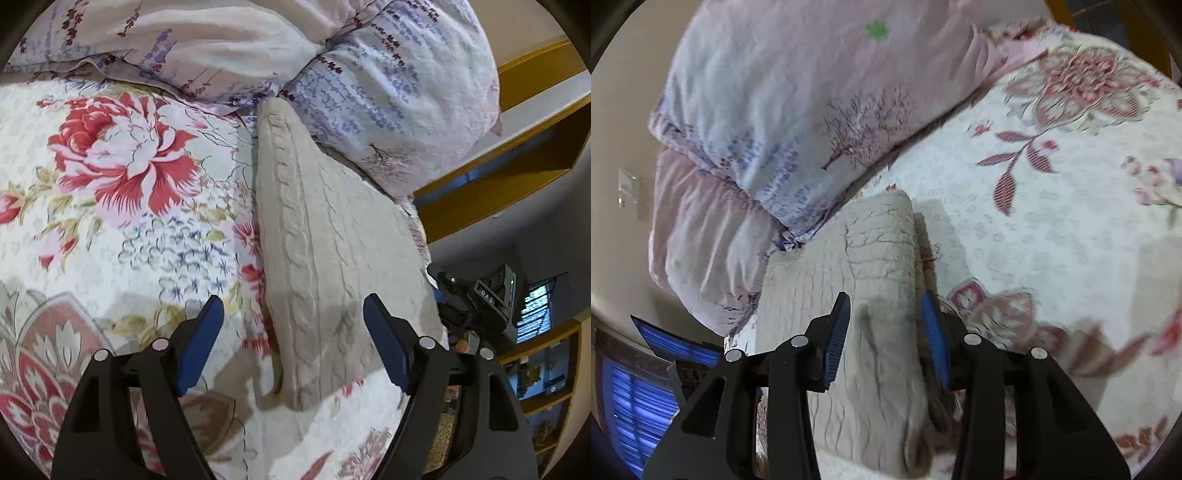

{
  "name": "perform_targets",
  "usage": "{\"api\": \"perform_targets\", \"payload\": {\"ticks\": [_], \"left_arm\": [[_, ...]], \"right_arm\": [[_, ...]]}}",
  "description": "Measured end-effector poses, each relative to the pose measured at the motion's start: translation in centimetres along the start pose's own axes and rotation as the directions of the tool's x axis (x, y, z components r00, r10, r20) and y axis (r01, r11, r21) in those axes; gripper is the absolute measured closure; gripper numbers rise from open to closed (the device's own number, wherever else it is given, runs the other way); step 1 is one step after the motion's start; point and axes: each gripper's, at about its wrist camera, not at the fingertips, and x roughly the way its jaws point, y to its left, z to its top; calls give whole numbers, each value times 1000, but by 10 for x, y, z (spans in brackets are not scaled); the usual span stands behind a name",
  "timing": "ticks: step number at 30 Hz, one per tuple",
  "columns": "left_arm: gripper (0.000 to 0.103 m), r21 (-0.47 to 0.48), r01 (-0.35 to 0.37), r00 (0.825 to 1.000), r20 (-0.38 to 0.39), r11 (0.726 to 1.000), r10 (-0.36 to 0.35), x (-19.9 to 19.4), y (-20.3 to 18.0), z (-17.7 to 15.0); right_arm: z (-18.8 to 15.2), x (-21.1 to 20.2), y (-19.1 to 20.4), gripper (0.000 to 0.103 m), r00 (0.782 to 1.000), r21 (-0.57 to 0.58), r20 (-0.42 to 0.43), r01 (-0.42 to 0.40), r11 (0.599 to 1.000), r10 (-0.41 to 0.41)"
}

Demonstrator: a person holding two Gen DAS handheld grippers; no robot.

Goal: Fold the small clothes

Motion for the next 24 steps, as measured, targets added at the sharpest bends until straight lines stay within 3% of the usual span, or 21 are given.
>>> {"api": "perform_targets", "payload": {"ticks": [1,3,6,9,12,17,21,24], "left_arm": [[25,0,-4,1000,-3,1000,4,3,-1,2],[24,-1,-14,1000,-6,1000,14,8,-2,5],[24,17,-29,1000,8,999,29,13,-7,8],[21,54,-58,998,26,997,56,16,-16,10],[21,86,-76,997,34,993,74,21,-23,10],[21,110,-106,994,44,988,102,26,-28,11],[18,111,-111,993,55,988,106,24,-27,11],[18,104,-111,993,51,988,106,25,-27,11]], "right_arm": [[0,4,2,64,1000,-6,-7,6,1000,-6],[0,11,13,88,999,-71,1,35,997,-35],[0,-2,32,94,993,-170,110,60,984,-42],[3,-8,34,94,980,-189,174,127,974,-94],[2,17,17,94,968,-159,108,243,957,-228],[-2,23,19,91,953,-180,113,296,938,-280],[-2,-2,36,77,948,-205,204,287,936,-246],[-6,-11,52,72,959,-257,221,233,938,-178]]}}
